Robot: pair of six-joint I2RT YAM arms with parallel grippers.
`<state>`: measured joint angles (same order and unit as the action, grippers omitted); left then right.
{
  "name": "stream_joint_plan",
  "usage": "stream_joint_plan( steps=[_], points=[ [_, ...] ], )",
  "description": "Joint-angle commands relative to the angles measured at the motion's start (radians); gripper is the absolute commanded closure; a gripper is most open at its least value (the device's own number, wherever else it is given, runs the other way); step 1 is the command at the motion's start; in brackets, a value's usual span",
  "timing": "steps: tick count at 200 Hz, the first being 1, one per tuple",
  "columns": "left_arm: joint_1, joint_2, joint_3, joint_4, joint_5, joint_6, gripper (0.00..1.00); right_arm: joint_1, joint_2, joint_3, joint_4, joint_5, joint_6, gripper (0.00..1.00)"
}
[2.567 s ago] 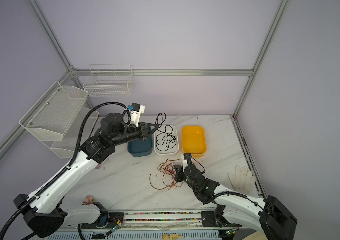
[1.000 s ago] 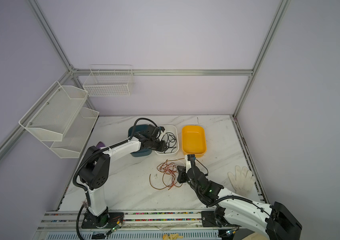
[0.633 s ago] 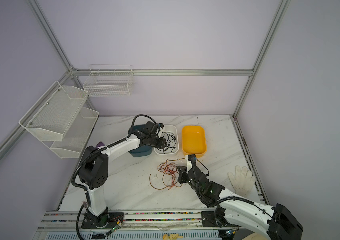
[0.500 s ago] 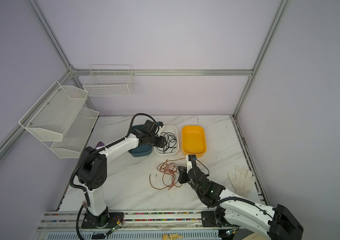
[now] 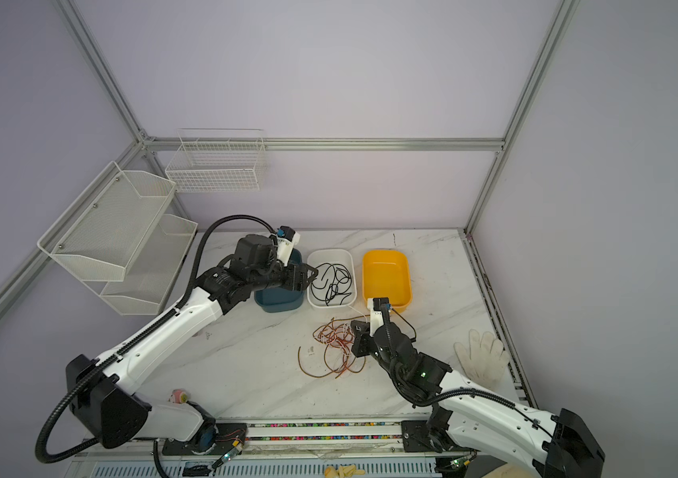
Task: Untangle the cables
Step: 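Withdraw the left gripper while the right carries the white wire toward the teal bin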
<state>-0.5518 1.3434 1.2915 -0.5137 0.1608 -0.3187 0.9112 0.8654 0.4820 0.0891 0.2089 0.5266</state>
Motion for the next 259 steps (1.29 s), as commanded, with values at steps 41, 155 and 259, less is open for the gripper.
stream_joint_plan(
  steps=[41, 155, 259],
  points=[
    [0.001, -0.310, -0.251, -0.060, -0.054, 0.084, 0.03, 0.007, -0.016, 0.211, -0.140, 0.071, -0.136, 1.00],
    [0.003, -0.501, -0.418, -0.057, -0.322, 0.082, 0.00, 0.007, 0.067, 0.541, -0.242, 0.051, -0.250, 1.00],
    [0.002, -0.766, -0.576, -0.093, -0.599, -0.004, 0.00, 0.008, 0.219, 0.655, -0.238, -0.010, -0.255, 1.00]
  ],
)
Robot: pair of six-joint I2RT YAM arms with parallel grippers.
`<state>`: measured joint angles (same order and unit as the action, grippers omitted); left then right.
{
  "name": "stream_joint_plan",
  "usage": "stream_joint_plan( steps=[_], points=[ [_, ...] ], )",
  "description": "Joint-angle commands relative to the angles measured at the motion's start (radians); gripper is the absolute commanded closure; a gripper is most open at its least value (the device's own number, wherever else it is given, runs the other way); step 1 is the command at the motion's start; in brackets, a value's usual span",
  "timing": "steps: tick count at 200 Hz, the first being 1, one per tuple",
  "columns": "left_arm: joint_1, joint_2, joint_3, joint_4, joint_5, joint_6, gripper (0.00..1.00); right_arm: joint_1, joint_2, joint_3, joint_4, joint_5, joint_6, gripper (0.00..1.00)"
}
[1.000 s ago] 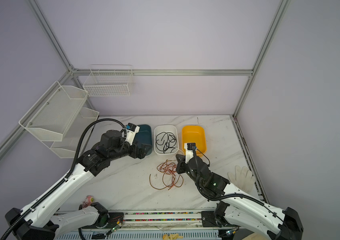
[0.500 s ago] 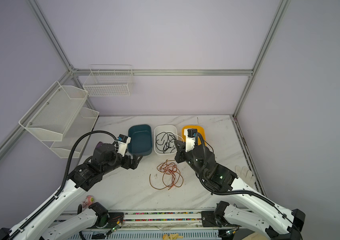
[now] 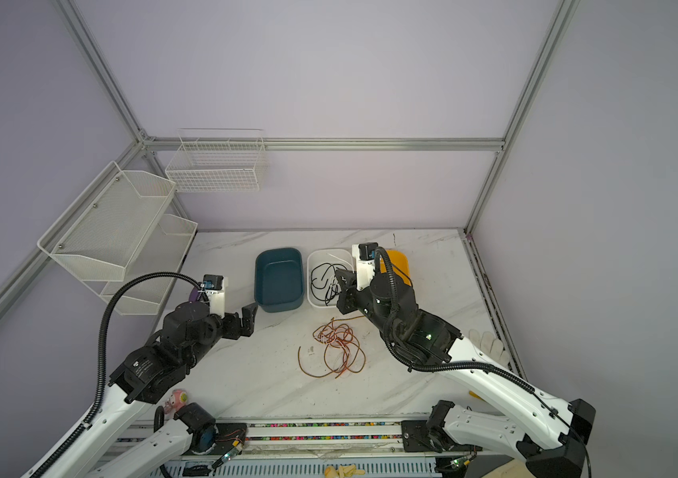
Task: Untangle the cables
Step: 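Withdraw the left gripper while the right carries the white wire toward the teal bin, then lower the white wire into the teal bin with the right gripper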
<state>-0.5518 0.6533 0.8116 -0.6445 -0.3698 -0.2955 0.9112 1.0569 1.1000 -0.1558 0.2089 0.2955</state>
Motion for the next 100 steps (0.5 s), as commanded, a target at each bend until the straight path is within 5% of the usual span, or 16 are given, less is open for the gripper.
stream_joint_plan(
  steps=[1, 100],
  points=[
    [0.001, -0.080, -0.099, 0.040, -0.069, -0.028, 0.00, 0.007, 0.031, 0.040, 0.009, -0.010, -0.024, 1.00],
    [0.001, -0.155, -0.131, 0.083, -0.136, -0.037, 0.00, 0.007, 0.324, 0.225, 0.118, -0.161, -0.019, 1.00]
  ],
)
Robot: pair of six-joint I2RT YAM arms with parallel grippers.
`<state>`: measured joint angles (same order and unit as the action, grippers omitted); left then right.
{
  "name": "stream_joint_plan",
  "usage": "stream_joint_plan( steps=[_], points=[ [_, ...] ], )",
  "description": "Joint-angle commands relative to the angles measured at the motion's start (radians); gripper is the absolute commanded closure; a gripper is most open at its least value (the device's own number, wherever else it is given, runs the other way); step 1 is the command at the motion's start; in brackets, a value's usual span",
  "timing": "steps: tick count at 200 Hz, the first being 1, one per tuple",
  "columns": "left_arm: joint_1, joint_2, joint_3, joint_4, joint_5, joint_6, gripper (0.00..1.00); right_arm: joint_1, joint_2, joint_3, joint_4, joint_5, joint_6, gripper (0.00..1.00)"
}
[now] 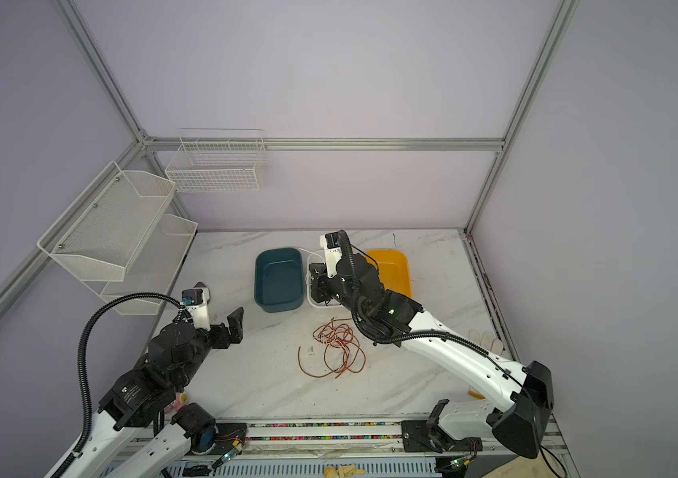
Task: Untangle the cables
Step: 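Lower the white wire into the teal bin with the right gripper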
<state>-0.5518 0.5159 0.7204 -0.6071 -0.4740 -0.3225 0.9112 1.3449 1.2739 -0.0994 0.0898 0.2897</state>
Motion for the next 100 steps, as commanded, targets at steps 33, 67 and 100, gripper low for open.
stream_joint_plan(
  steps=[33, 67, 100],
  points=[
    [0.002, -0.027, -0.044, 0.053, -0.037, -0.009, 0.00, 0.006, 0.151, 0.126, 0.073, -0.074, -0.029, 1.00],
    [0.001, -0.029, -0.043, 0.055, -0.036, -0.007, 0.00, 0.005, 0.257, 0.207, 0.084, -0.090, -0.051, 1.00],
    [0.002, -0.036, -0.047, 0.061, -0.044, -0.005, 0.00, -0.002, 0.379, 0.318, 0.089, -0.112, -0.059, 1.00]
  ],
)
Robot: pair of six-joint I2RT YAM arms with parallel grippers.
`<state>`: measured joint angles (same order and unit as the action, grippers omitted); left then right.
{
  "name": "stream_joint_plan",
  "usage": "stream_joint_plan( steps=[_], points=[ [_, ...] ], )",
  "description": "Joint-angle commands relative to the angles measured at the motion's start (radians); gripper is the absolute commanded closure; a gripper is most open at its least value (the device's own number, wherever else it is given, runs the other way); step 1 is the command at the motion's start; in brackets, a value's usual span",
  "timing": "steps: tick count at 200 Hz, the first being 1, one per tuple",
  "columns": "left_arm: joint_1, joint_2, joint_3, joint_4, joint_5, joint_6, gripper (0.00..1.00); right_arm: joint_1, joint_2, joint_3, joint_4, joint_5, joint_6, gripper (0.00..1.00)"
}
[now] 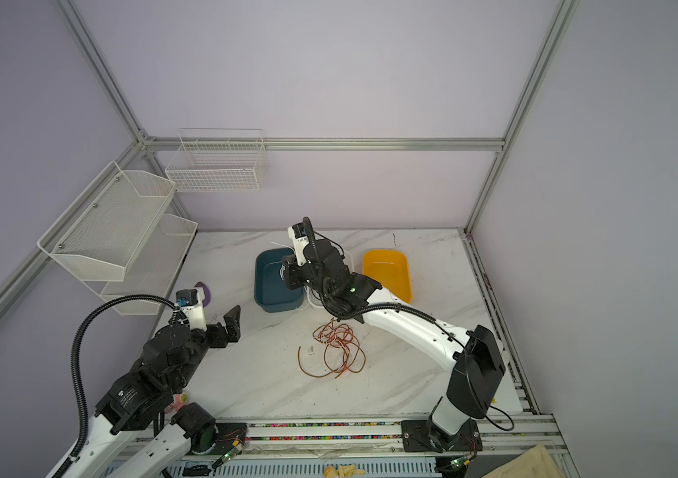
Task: Untangle the cables
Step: 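Lower the white wire into the teal bin with the right gripper, then open the right gripper to release the white wire into the teal bin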
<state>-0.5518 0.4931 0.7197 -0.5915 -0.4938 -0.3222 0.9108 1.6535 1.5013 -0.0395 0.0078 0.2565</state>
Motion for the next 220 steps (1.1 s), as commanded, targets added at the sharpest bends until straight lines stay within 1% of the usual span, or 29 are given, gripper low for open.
stream_joint_plan(
  steps=[1, 54, 94, 138, 177, 220],
  points=[
    [0.001, -0.013, -0.046, 0.045, -0.025, -0.005, 0.00, -0.001, 0.074, 0.096, 0.030, -0.031, -0.026, 1.00],
    [0.002, -0.014, -0.048, 0.048, -0.026, 0.000, 0.00, -0.013, 0.279, 0.262, 0.023, -0.065, -0.019, 1.00],
    [0.002, -0.013, -0.051, 0.051, -0.029, 0.001, 0.00, -0.024, 0.397, 0.344, 0.017, -0.052, -0.021, 1.00],
    [0.001, -0.011, -0.053, 0.054, -0.026, 0.004, 0.00, -0.034, 0.481, 0.362, 0.021, -0.031, -0.034, 1.00],
    [0.002, -0.011, -0.054, 0.056, -0.020, 0.005, 0.00, -0.043, 0.564, 0.358, 0.017, -0.048, -0.023, 1.00],
    [0.003, -0.008, -0.055, 0.059, -0.011, 0.005, 0.00, -0.048, 0.617, 0.343, 0.009, -0.067, 0.003, 1.00]
  ],
)
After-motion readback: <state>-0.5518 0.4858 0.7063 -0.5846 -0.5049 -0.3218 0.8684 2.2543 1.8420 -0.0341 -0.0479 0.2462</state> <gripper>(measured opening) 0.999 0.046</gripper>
